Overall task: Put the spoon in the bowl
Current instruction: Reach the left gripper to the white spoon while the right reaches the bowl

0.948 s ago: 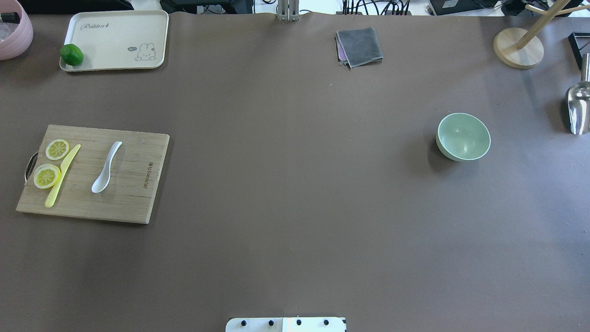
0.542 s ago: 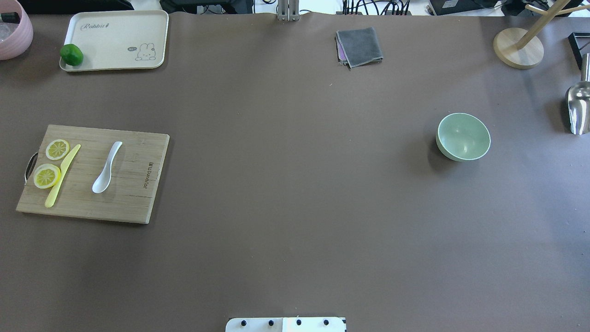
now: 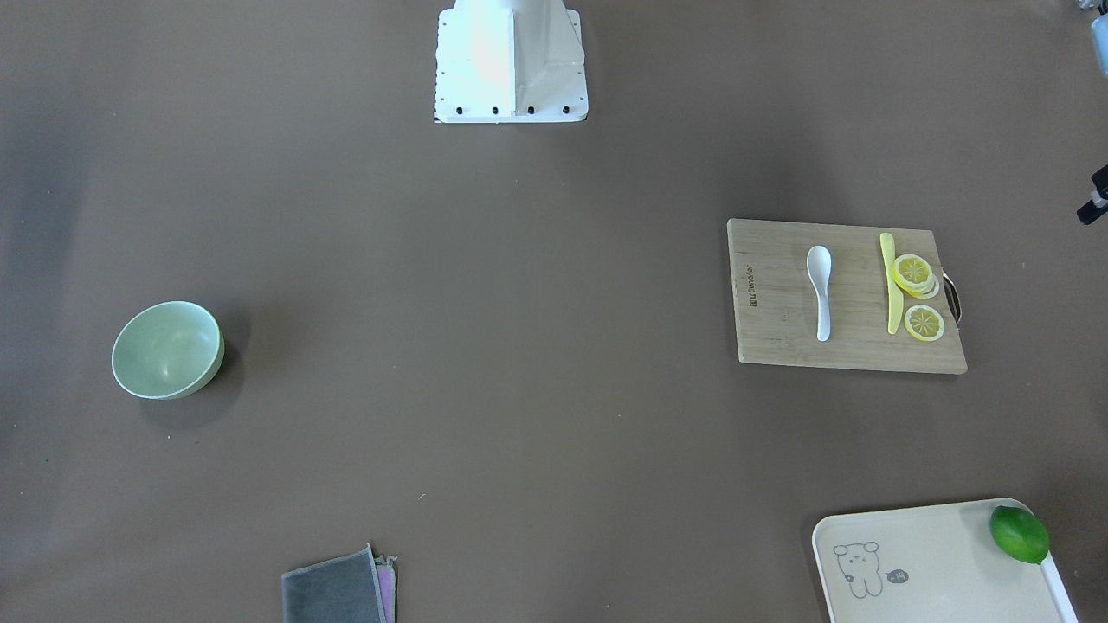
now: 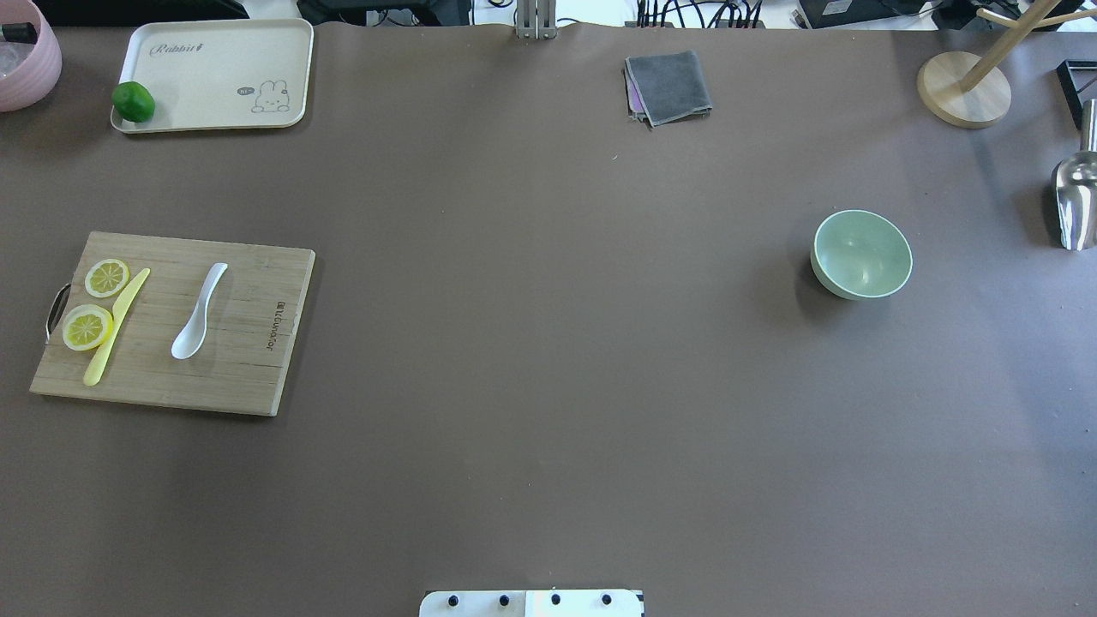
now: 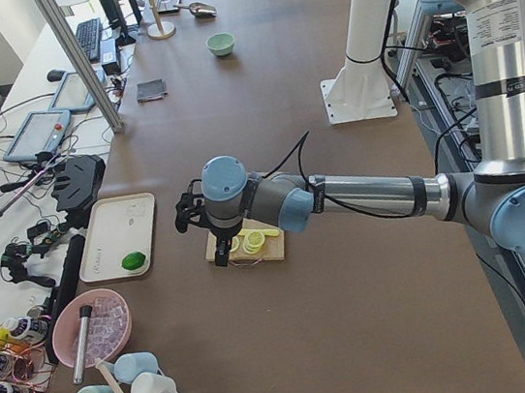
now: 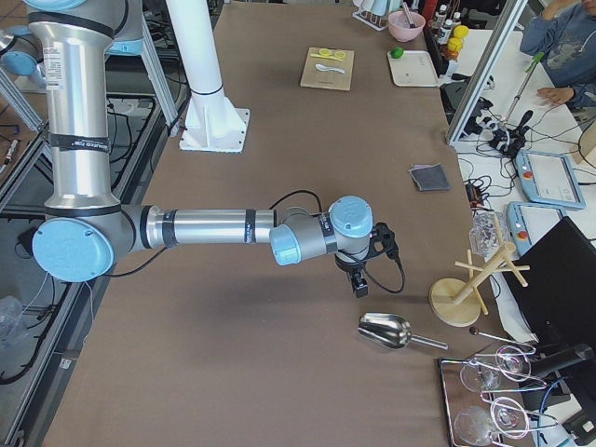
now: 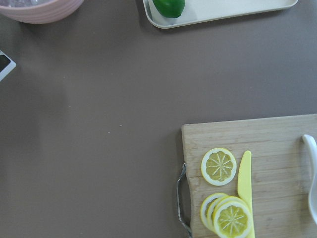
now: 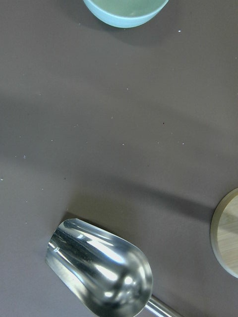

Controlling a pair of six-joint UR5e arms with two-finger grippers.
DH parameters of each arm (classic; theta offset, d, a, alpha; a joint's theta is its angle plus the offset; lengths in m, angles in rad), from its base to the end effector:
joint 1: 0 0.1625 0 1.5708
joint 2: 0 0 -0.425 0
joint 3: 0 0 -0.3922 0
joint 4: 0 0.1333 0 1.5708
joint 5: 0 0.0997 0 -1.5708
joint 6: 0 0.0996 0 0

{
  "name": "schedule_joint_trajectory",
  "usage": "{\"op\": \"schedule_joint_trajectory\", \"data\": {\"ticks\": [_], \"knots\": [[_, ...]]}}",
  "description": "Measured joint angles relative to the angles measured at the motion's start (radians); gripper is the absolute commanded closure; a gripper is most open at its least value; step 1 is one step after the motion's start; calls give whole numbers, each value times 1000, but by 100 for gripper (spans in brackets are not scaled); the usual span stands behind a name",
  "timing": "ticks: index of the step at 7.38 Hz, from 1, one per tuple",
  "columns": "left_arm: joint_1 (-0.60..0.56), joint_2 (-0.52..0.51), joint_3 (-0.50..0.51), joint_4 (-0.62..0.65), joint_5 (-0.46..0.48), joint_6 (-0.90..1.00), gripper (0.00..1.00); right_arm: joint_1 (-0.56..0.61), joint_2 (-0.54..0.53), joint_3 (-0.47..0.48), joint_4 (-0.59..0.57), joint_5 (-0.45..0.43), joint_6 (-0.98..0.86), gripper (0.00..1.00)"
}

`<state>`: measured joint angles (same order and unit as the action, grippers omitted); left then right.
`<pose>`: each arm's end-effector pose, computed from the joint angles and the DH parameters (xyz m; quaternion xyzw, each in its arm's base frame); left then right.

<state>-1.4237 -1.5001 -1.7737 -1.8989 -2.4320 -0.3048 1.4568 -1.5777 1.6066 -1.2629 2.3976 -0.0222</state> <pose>0.0128 -0.4802 0.5486 0.1110 0.4425 0.0252 0.8895 0.0021 -0.5090 0.6069 0.1351 -0.4027 -0.1286 0.8961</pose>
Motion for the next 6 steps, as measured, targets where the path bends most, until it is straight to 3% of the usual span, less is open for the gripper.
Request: {"op": "schedule_joint_trajectory", "data": {"ticks": [3, 6], "knots": [[181, -68, -28, -56, 76, -240, 3, -132, 15, 12, 114, 48, 293, 3], [295, -123, -38, -59, 117, -443, 2, -302, 63, -2, 220, -38, 531, 18]]}}
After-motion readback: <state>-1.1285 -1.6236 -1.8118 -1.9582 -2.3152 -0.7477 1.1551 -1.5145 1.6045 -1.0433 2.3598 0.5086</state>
